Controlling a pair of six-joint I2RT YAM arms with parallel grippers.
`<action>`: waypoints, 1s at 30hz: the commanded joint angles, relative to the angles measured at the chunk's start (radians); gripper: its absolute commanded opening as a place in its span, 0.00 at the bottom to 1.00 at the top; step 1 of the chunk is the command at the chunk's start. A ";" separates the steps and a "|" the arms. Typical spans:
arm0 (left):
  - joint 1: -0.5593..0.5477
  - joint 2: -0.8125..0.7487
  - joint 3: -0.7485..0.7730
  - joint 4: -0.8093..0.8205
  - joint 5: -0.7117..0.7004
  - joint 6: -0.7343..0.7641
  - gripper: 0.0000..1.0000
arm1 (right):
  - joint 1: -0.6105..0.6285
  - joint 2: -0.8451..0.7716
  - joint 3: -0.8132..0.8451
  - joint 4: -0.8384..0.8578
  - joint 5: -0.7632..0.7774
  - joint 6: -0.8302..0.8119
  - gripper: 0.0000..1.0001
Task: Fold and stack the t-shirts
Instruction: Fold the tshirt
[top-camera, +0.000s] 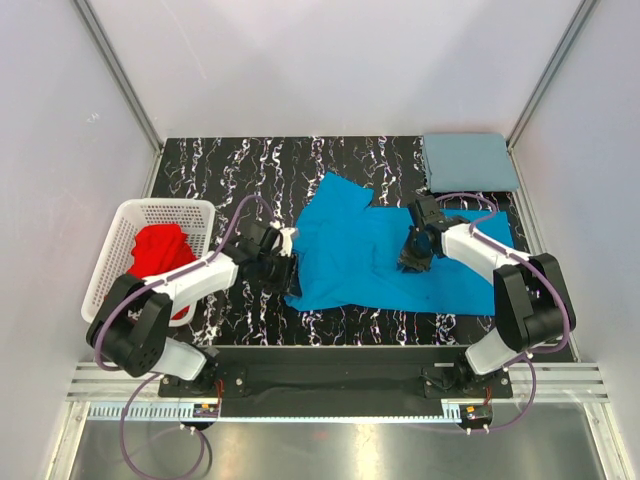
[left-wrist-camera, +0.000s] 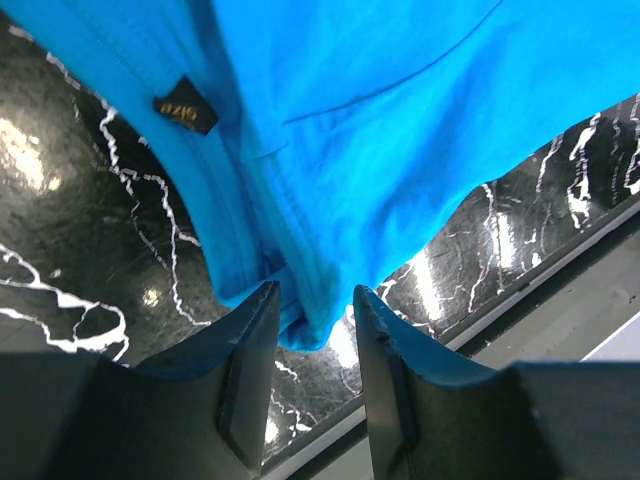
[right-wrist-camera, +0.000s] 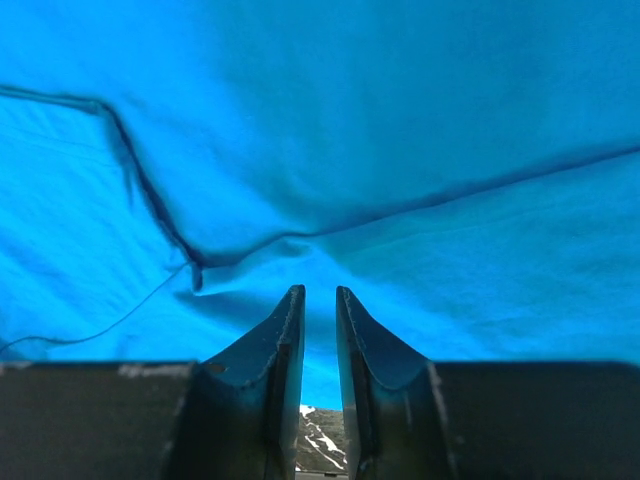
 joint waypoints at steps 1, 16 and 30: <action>-0.005 0.003 -0.005 0.068 0.022 0.007 0.39 | -0.026 0.003 -0.012 0.038 -0.018 0.010 0.25; -0.007 0.078 0.162 -0.260 -0.348 0.068 0.00 | -0.067 -0.121 -0.259 0.121 0.112 0.178 0.32; -0.001 -0.046 0.220 -0.273 -0.254 0.024 0.47 | -0.067 -0.283 -0.232 0.066 -0.032 0.136 0.40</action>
